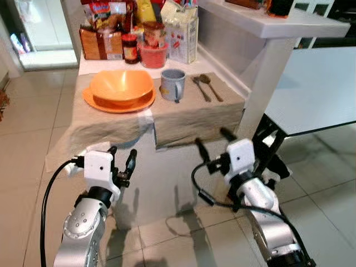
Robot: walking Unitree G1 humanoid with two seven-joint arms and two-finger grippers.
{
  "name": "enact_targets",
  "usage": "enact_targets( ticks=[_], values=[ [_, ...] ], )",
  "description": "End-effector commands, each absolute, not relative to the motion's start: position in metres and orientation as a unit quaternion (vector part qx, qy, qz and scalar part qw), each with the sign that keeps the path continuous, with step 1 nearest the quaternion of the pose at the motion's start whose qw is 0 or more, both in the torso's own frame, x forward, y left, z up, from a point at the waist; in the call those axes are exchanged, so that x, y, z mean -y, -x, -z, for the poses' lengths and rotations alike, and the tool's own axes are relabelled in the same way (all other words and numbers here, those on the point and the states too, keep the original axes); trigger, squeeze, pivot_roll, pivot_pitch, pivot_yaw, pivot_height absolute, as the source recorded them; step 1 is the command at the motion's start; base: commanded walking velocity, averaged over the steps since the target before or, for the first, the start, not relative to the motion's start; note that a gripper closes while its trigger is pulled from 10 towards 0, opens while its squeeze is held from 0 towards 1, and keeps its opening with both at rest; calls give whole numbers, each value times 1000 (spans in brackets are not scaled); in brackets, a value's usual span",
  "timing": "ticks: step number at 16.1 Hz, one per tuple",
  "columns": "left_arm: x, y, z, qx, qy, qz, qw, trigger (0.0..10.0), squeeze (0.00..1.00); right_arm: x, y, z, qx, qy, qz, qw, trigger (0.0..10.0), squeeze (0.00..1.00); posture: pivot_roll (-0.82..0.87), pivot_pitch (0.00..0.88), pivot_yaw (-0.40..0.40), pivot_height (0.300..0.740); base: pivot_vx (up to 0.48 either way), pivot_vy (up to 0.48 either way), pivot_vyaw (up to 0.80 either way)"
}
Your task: Setting the table
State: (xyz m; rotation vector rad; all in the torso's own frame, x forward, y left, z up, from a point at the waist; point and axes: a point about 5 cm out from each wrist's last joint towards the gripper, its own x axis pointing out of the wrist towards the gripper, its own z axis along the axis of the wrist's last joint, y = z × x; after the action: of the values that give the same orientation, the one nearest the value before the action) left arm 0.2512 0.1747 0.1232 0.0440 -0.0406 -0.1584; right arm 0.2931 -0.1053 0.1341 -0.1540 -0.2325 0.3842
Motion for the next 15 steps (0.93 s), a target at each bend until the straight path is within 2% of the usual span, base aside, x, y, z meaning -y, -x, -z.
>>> enact_targets(
  ticks=[1, 5, 13, 15],
  values=[
    [-169, -256, -136, 39, -32, 89, 995, 10000, 0, 116, -296, -141, 121, 65, -159, 978, 10000, 0, 39, 0, -32, 736, 439, 0, 0],
    [-168, -256, -148, 66, -49, 74, 994, 10000, 0, 117, -296, -143, 150, 81, -139, 976, 10000, 0, 40, 0, -24, 736, 440, 0, 0],
    [-153, -260, -218, 195, -105, 83, 972, 10000, 0, 114, -302, -200, 272, 80, -108, 953, 10000, 0, 47, 0, -25, 736, 406, 255, 0],
    [-150, -261, -226, 203, -116, 83, 969, 10000, 0, 115, -301, -214, 303, 87, -97, 944, 10000, 0, 44, 0, -23, 736, 0, 0, 0]
  ],
)
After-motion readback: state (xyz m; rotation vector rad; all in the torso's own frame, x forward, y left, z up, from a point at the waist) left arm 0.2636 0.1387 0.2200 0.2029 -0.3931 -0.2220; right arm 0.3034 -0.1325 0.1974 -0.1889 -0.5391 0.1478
